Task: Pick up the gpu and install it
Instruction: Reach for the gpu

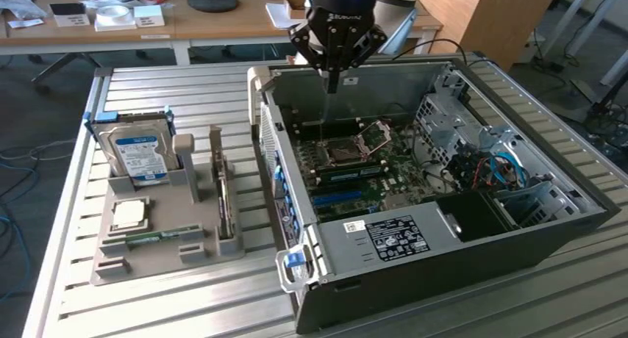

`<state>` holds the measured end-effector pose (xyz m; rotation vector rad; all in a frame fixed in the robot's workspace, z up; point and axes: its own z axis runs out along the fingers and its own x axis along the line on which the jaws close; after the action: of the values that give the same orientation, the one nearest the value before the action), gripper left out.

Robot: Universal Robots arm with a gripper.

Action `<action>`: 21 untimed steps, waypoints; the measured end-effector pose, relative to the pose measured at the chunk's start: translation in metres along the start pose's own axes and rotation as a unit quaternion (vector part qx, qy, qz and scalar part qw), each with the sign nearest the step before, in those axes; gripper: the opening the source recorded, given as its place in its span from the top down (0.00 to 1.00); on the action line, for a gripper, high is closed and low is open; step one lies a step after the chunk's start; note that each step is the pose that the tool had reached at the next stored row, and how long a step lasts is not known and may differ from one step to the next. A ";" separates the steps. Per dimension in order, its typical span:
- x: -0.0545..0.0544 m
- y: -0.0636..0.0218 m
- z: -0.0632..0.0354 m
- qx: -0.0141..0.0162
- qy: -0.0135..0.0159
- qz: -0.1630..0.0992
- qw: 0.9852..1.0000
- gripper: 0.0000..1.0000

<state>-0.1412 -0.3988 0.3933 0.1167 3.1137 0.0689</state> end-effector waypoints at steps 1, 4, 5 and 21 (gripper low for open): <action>0.000 0.0000 0.0000 0.000 0.000 0.000 1.000 0.89; 0.001 -0.0001 -0.0001 0.000 0.000 0.000 1.000 0.89; 0.002 -0.0001 -0.0001 0.000 0.000 0.000 1.000 0.89; 0.008 -0.0006 -0.0002 0.000 0.000 0.000 1.000 0.89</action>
<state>-0.1491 -0.3989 0.3933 0.1165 3.1137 0.0689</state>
